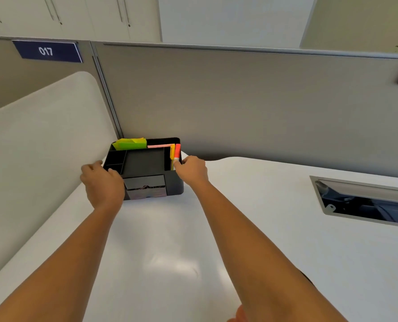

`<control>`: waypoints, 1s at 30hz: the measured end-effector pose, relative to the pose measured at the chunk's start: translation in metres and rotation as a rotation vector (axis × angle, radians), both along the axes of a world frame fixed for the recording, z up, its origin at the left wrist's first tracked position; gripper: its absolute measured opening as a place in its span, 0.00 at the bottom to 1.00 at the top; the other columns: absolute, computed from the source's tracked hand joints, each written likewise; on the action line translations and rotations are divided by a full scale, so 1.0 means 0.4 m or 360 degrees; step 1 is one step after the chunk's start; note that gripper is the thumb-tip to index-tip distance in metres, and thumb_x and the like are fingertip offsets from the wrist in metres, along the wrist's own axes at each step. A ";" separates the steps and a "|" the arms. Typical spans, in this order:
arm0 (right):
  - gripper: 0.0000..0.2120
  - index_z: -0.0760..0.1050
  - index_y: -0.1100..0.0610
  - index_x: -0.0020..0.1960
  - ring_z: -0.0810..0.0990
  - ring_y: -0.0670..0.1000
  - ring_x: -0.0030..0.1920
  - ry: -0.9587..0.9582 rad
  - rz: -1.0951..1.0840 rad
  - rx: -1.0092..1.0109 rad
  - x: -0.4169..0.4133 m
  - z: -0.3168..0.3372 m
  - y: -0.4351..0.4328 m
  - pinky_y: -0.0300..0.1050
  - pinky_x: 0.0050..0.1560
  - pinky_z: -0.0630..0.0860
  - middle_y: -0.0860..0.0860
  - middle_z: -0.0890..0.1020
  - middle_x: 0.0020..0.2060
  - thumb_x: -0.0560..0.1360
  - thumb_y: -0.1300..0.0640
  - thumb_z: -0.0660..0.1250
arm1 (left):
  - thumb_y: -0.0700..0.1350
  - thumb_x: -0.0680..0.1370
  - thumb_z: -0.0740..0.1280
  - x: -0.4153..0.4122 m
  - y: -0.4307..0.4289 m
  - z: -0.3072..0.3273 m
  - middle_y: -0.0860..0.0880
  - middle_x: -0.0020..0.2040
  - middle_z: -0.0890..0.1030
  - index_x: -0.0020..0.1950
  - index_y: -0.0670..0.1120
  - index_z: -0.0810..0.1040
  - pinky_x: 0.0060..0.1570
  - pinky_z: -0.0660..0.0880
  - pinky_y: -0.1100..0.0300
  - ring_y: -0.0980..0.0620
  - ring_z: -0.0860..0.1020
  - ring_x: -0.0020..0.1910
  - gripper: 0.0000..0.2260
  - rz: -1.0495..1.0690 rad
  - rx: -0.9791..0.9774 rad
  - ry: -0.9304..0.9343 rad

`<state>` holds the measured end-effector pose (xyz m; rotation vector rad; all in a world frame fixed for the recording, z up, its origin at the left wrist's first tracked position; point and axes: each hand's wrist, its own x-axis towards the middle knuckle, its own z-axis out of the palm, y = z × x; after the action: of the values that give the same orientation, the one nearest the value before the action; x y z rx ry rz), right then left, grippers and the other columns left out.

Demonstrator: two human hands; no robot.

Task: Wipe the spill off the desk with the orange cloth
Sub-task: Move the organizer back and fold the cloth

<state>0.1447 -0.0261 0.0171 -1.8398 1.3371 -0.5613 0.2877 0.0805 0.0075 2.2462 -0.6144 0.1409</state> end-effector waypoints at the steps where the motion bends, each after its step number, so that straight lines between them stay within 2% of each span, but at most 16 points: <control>1: 0.19 0.78 0.64 0.54 0.74 0.52 0.40 0.0015 -0.0017 0.0014 0.009 -0.006 -0.006 0.41 0.36 0.67 0.53 0.75 0.35 0.78 0.49 0.60 | 0.40 0.78 0.57 0.010 -0.004 0.000 0.37 0.65 0.67 0.67 0.36 0.68 0.57 0.71 0.42 0.37 0.67 0.64 0.18 0.0017 -0.0012 0.0066; 3: 0.17 0.77 0.64 0.55 0.75 0.52 0.41 0.0033 -0.0051 0.0027 0.021 -0.018 -0.015 0.41 0.35 0.68 0.57 0.78 0.41 0.78 0.51 0.61 | 0.39 0.78 0.57 0.028 -0.015 -0.002 0.36 0.64 0.69 0.65 0.36 0.70 0.57 0.71 0.43 0.35 0.70 0.61 0.17 0.0047 -0.0047 0.0211; 6: 0.13 0.77 0.63 0.56 0.80 0.55 0.47 0.0057 -0.0100 -0.0028 0.029 -0.022 -0.018 0.40 0.36 0.70 0.59 0.82 0.50 0.77 0.55 0.63 | 0.36 0.76 0.57 0.044 -0.027 0.000 0.32 0.56 0.77 0.59 0.36 0.76 0.51 0.74 0.44 0.31 0.76 0.52 0.15 0.0107 -0.0034 0.0332; 8: 0.12 0.76 0.63 0.57 0.81 0.57 0.52 0.0089 -0.0118 -0.0085 0.032 -0.017 -0.014 0.42 0.41 0.73 0.59 0.82 0.52 0.77 0.57 0.63 | 0.33 0.74 0.57 0.050 -0.030 0.006 0.31 0.54 0.78 0.58 0.36 0.78 0.49 0.75 0.46 0.31 0.76 0.51 0.16 0.0140 -0.0039 0.0356; 11: 0.12 0.76 0.63 0.57 0.81 0.58 0.53 0.0131 -0.0138 -0.0133 0.022 -0.007 -0.011 0.44 0.46 0.76 0.59 0.81 0.54 0.78 0.58 0.63 | 0.30 0.73 0.57 0.047 -0.031 0.011 0.32 0.51 0.79 0.56 0.36 0.79 0.44 0.73 0.50 0.32 0.77 0.47 0.16 0.0102 -0.0077 0.0368; 13: 0.11 0.76 0.63 0.57 0.81 0.59 0.53 0.0153 -0.0171 -0.0140 -0.003 0.001 -0.014 0.45 0.46 0.76 0.59 0.81 0.53 0.77 0.58 0.63 | 0.30 0.73 0.57 0.027 -0.038 0.015 0.32 0.50 0.80 0.55 0.36 0.80 0.44 0.73 0.51 0.34 0.77 0.45 0.16 0.0046 -0.0082 0.0361; 16: 0.10 0.77 0.64 0.55 0.80 0.59 0.52 0.0188 -0.0223 -0.0155 -0.064 0.013 -0.026 0.45 0.43 0.73 0.60 0.81 0.52 0.77 0.60 0.63 | 0.31 0.73 0.57 -0.027 -0.058 0.024 0.32 0.51 0.80 0.55 0.37 0.80 0.44 0.73 0.50 0.32 0.77 0.48 0.16 -0.0037 -0.0060 0.0348; 20: 0.09 0.77 0.65 0.52 0.78 0.58 0.46 0.0218 -0.0338 -0.0155 -0.187 0.036 -0.057 0.44 0.41 0.70 0.60 0.81 0.50 0.77 0.62 0.61 | 0.31 0.73 0.56 -0.133 -0.107 0.047 0.32 0.48 0.80 0.53 0.37 0.80 0.41 0.69 0.55 0.39 0.72 0.39 0.16 -0.0205 -0.0085 0.0337; 23: 0.09 0.77 0.64 0.48 0.72 0.56 0.41 0.0288 -0.0445 -0.0186 -0.307 0.055 -0.090 0.44 0.40 0.68 0.60 0.78 0.44 0.77 0.62 0.59 | 0.31 0.73 0.57 -0.234 -0.160 0.062 0.33 0.44 0.80 0.50 0.36 0.81 0.39 0.68 0.55 0.39 0.70 0.37 0.14 -0.0351 -0.0088 0.0364; 26: 0.09 0.76 0.65 0.47 0.72 0.56 0.40 0.0385 -0.0559 -0.0201 -0.427 0.068 -0.127 0.44 0.40 0.70 0.58 0.73 0.41 0.77 0.63 0.58 | 0.31 0.72 0.57 -0.342 -0.210 0.067 0.35 0.40 0.78 0.46 0.35 0.80 0.37 0.66 0.56 0.39 0.70 0.36 0.12 -0.0481 -0.0077 0.0410; 28: 0.10 0.72 0.63 0.39 0.72 0.54 0.36 0.0441 -0.0618 -0.0203 -0.503 0.075 -0.149 0.43 0.36 0.68 0.58 0.73 0.40 0.77 0.64 0.58 | 0.32 0.72 0.57 -0.413 -0.242 0.065 0.36 0.41 0.78 0.46 0.36 0.80 0.37 0.66 0.56 0.40 0.70 0.37 0.12 -0.0574 -0.0089 0.0452; 30: 0.10 0.70 0.63 0.37 0.72 0.55 0.36 0.0476 -0.0673 -0.0198 -0.572 0.074 -0.168 0.42 0.36 0.67 0.58 0.73 0.39 0.77 0.65 0.58 | 0.32 0.73 0.57 -0.477 -0.272 0.059 0.36 0.42 0.79 0.47 0.37 0.80 0.36 0.66 0.57 0.42 0.70 0.37 0.13 -0.0653 -0.0096 0.0494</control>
<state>-0.0839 -0.0932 0.0469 -1.7951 1.9562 -0.6116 0.0970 -0.0282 0.0313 1.9819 -0.8675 -0.3816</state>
